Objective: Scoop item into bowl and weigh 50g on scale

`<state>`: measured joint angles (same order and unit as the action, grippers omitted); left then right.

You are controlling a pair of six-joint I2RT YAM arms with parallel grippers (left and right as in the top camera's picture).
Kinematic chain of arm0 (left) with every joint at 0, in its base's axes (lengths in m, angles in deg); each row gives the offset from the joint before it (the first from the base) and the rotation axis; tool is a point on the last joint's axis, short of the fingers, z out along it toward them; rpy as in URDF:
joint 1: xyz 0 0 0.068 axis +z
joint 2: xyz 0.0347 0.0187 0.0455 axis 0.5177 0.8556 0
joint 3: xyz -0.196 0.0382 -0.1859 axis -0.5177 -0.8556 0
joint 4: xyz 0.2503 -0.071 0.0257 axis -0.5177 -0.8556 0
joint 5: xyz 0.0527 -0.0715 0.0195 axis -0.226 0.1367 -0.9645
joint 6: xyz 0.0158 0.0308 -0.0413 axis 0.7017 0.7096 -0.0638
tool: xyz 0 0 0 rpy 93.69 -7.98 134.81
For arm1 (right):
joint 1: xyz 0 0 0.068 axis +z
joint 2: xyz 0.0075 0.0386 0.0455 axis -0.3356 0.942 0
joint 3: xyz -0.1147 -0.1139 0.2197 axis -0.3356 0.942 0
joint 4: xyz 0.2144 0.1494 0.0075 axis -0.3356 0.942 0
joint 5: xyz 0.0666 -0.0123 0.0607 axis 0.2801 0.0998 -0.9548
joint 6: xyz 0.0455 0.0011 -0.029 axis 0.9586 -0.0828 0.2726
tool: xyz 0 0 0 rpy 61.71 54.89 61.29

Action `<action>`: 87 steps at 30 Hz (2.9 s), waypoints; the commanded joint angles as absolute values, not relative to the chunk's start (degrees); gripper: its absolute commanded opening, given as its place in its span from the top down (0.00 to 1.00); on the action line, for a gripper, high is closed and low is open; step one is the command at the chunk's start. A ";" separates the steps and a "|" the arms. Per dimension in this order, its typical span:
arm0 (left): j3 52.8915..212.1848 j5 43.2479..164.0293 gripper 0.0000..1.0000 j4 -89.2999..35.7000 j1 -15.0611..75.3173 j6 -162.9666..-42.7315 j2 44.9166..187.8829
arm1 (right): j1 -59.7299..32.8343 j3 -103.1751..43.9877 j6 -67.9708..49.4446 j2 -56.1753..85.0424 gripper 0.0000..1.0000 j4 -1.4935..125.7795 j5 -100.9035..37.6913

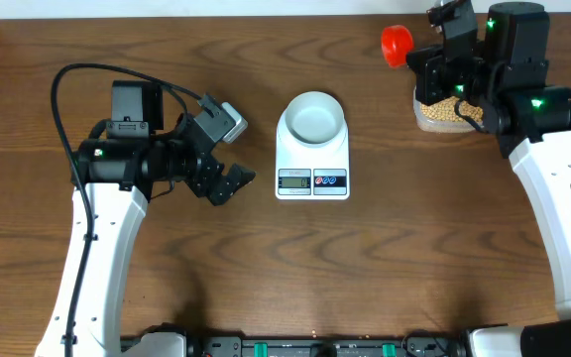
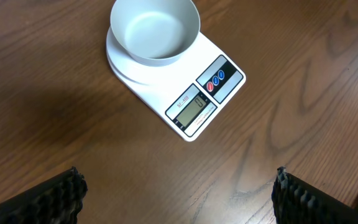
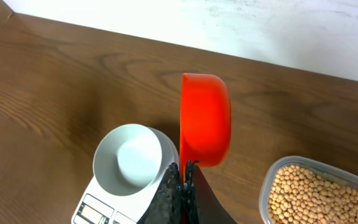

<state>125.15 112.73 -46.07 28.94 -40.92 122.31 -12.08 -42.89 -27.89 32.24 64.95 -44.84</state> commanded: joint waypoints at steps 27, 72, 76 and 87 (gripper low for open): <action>126.77 112.40 0.02 -46.31 29.18 -41.20 121.81 | -12.52 -43.79 -36.63 32.13 0.99 70.48 -36.73; 126.77 112.40 0.02 -46.31 29.18 -41.20 121.81 | -21.44 -47.79 -44.87 45.24 0.99 82.13 -19.88; 126.77 112.40 0.02 -46.31 29.18 -41.20 121.81 | -20.76 -47.79 -44.87 47.84 0.99 81.67 -14.92; 126.77 112.40 0.02 -46.31 29.18 -41.20 121.81 | -19.10 -47.79 -43.36 52.93 0.99 78.46 -7.16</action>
